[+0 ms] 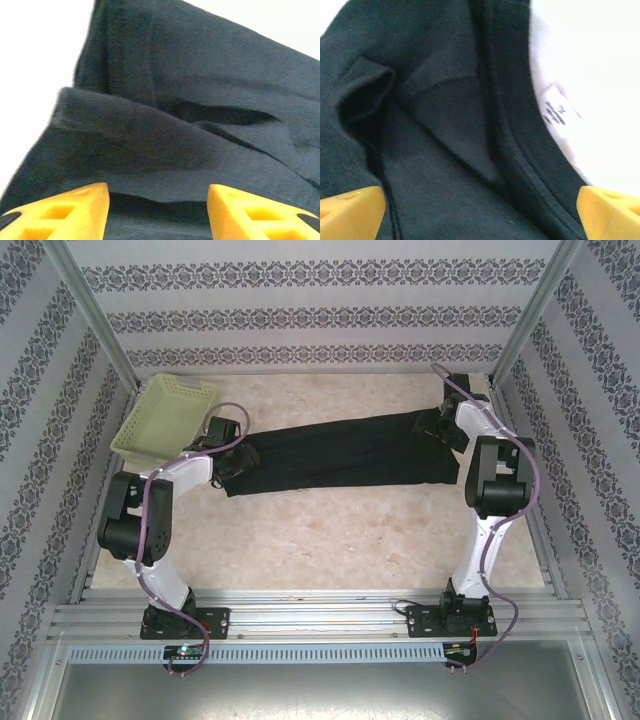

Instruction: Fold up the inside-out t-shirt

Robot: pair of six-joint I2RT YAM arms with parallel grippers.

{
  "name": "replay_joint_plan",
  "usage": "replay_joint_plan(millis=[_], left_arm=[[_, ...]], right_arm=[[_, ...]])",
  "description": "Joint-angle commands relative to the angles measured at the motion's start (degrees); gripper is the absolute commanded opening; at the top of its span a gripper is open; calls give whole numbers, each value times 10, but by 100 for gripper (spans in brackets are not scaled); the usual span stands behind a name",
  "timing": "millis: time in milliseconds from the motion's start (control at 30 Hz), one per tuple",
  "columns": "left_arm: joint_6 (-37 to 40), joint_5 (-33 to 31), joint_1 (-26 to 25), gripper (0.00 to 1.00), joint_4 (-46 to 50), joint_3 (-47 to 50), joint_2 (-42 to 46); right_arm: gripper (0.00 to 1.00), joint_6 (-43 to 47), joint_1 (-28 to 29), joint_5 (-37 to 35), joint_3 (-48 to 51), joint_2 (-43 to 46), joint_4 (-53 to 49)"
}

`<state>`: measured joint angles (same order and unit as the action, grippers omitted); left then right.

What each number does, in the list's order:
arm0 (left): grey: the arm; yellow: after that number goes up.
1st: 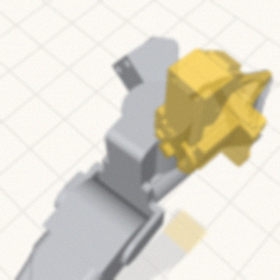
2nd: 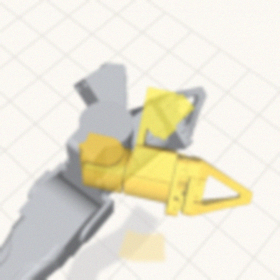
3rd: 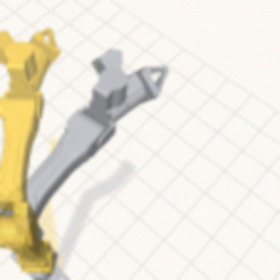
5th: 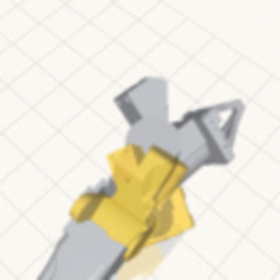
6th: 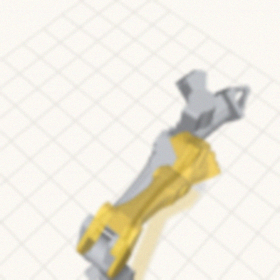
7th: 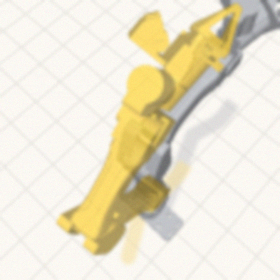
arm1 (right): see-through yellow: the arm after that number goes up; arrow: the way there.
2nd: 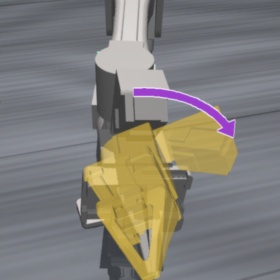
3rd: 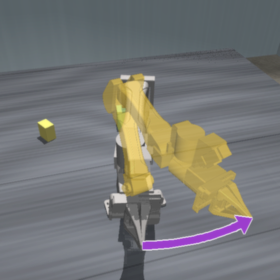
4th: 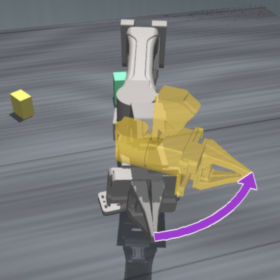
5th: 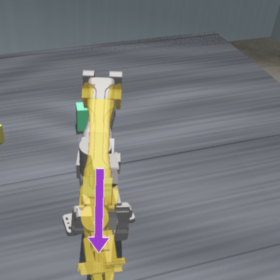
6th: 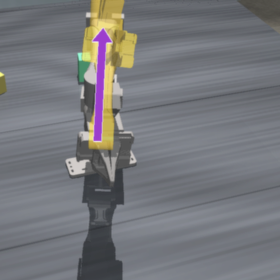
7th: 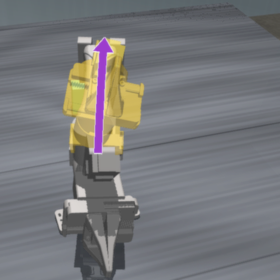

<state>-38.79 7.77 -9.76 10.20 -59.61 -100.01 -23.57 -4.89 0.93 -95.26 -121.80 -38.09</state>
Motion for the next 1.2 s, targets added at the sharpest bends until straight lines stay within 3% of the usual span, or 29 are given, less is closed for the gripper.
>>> replay_joint_plan(millis=[0, 467, 600, 800, 933, 1067, 1167], left_arm=[[13, 9, -5, 55, 25, -15, -19], [20, -13, -20, 64, 27, -8, -60], [21, -16, -25, 66, 26, -3, -64], [19, -20, -31, 67, 22, 10, -61], [17, -24, -33, 67, 19, 22, -57], [17, -29, -34, 67, 16, 32, -53], [16, -29, -35, 67, 15, 37, -50]], right_arm=[[98, -1, 9, -21, -49, -43, -55], [95, 10, 39, -80, -159, -131, -159], [79, 20, 45, -55, -162, -136, -154], [41, 21, 44, -5, -146, -140, -134], [29, 20, 43, 14, -104, -102, -100], [9, 17, 38, 26, -61, -62, -71], [4, 5, 29, 58, -14, -25, -36]])
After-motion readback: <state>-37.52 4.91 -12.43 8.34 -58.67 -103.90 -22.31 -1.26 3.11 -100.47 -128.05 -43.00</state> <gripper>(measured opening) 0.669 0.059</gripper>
